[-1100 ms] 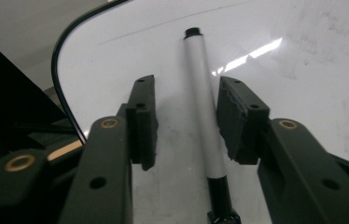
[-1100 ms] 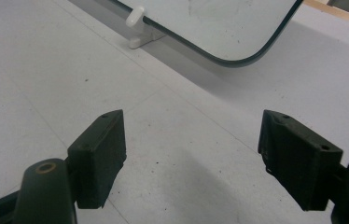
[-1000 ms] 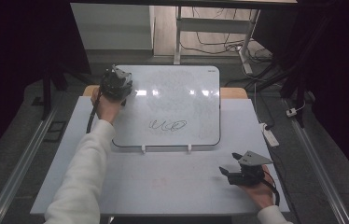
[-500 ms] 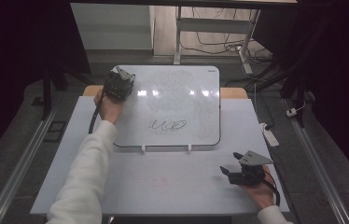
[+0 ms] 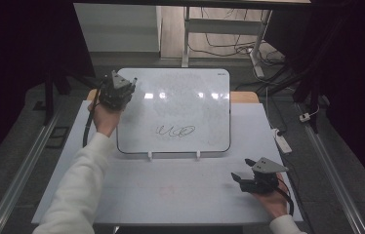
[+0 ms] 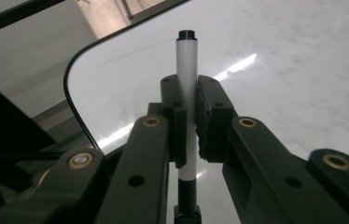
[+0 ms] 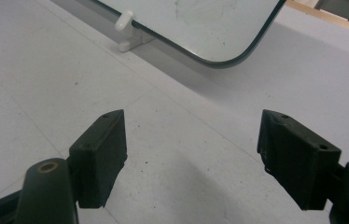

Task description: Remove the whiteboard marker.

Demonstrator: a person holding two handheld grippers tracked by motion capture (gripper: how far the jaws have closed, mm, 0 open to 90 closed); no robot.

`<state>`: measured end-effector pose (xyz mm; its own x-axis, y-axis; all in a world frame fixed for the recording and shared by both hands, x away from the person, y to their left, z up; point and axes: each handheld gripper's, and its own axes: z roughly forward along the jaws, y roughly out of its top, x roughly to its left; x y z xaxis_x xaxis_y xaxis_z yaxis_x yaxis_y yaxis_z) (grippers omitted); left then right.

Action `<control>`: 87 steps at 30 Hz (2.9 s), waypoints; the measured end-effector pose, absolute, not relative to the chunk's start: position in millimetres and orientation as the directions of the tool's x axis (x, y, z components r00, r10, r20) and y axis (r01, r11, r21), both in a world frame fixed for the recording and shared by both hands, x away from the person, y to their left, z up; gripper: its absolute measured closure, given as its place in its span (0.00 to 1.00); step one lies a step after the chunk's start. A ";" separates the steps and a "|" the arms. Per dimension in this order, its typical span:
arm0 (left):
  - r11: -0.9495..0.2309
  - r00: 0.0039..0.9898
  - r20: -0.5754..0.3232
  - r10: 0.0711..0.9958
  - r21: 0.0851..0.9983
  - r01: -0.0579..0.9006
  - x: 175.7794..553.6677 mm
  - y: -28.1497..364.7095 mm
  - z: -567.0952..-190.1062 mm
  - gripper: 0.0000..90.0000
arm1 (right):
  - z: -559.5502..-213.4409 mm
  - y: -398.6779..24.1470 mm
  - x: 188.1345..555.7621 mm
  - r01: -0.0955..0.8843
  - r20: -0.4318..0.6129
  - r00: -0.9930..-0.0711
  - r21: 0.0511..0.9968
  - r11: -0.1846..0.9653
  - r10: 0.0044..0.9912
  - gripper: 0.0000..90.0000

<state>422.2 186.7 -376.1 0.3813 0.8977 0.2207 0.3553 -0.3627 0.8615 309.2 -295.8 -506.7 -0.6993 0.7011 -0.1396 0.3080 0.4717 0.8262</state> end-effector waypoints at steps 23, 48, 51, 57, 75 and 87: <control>-0.224 0.696 -0.054 0.716 0.926 0.303 316.5 155.7 -427.2 0.91 | -492.6 -258.4 306.3 0.331 0.036 -0.796 0.862 0.384 0.605 0.27; -0.314 0.821 -0.031 0.570 0.916 0.252 299.2 50.7 -454.7 0.90 | -478.4 -168.8 313.3 0.409 0.191 -0.839 0.839 0.359 0.509 0.41; -0.318 0.823 -0.025 0.567 0.915 0.247 298.6 45.0 -455.4 0.91 | -478.3 -164.2 316.5 0.445 0.235 -0.828 0.827 0.344 0.509 0.48; -0.319 0.824 -0.022 0.566 0.916 0.244 298.1 38.1 -456.4 0.90 | -479.7 -159.8 320.8 0.493 0.295 -0.815 0.806 0.329 0.499 0.63; -0.325 0.841 -0.022 0.541 0.916 0.233 291.0 24.6 -456.6 0.78 | -483.7 -159.2 325.7 0.545 0.326 -0.785 0.767 0.339 0.526 0.85; -0.278 0.749 -0.111 0.653 0.885 0.374 279.9 106.4 -455.8 0.37 | -477.0 -176.2 328.7 0.485 0.264 -0.791 0.820 0.302 0.552 0.85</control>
<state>279.9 106.4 -455.8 0.7493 0.6528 -0.1114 0.3739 -0.2781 0.8848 328.7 -176.2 -477.0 -0.7907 0.5523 0.2641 0.4854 0.3025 0.8203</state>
